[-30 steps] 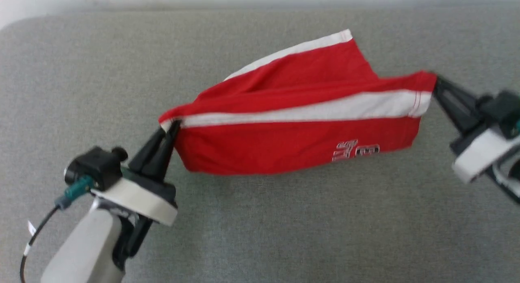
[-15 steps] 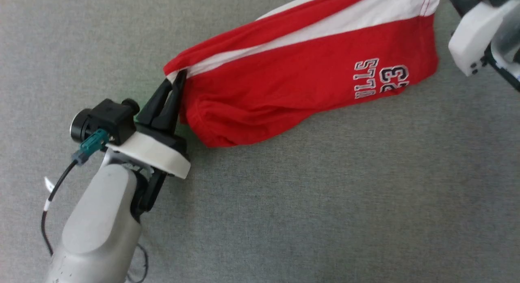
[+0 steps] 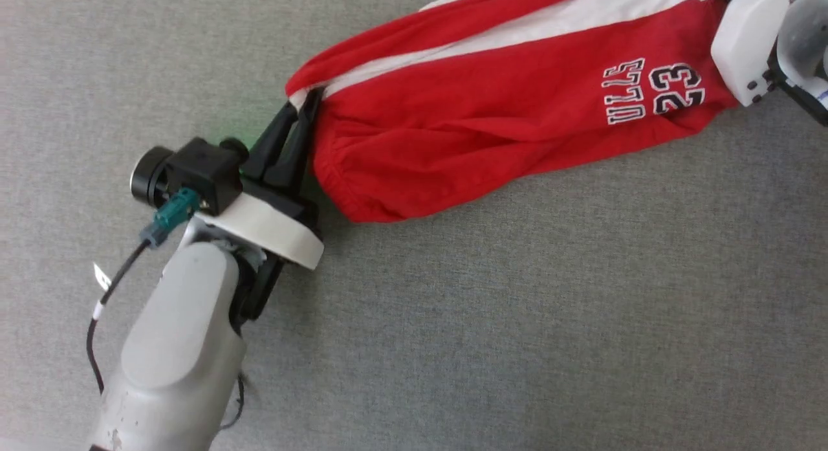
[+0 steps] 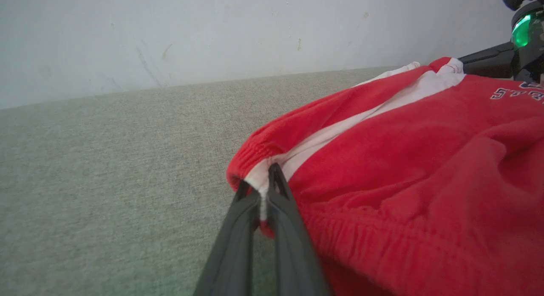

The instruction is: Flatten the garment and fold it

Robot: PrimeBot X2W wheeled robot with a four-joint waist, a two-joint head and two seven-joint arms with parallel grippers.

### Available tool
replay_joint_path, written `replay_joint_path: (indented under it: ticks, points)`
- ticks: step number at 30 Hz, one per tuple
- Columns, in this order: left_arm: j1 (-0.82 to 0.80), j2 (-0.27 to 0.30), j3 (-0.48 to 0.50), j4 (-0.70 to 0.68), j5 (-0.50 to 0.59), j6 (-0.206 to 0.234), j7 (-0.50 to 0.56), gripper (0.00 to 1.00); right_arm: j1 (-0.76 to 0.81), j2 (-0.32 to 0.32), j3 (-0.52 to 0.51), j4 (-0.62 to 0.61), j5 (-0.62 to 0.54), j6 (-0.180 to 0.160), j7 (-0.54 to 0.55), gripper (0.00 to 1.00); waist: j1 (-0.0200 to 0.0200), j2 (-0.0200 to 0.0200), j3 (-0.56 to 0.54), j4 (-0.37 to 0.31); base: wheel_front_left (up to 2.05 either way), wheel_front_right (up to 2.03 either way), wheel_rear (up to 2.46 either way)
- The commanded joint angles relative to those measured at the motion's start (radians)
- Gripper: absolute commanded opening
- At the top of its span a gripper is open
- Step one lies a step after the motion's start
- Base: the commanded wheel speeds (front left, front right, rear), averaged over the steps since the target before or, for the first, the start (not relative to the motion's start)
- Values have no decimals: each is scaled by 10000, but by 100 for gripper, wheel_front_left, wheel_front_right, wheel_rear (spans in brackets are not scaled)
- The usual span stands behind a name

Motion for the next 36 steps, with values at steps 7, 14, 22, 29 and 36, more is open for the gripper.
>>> replay_joint_path:
  ticks: [7, 14, 22, 29, 36]
  points:
    - [1085, 99, 529, -951, 889, 413, 26, 100, -197, -871, 1163, -1005, 1303, 25, 347, 100, 0, -2, -1361, -376, 0, 0, 0]
    - [2166, 65, 1043, -2547, 2015, 1494, 26, 100, -725, -2284, 1730, -3082, 2861, 25, 2706, 100, 0, -2, -2076, -380, 0, 0, 0]
    - [2559, -267, 1187, -3009, 2449, 1932, 26, 100, -901, -2726, 1819, -3676, 4826, 25, 6054, 100, 0, -2, -2077, -8, 0, 0, 0]
    - [2396, -627, 1095, -3015, 2563, 1893, 26, 100, -281, -2160, 1377, -2301, 5574, 25, 6863, 100, 0, -2, -1642, 486, 0, 0, 0]
    - [2146, -874, 1179, -2781, 2595, 1821, 26, 100, 775, -1594, 1499, -1511, 5508, 25, 7048, 100, 0, -2, -1434, 694, 0, 0, 0]
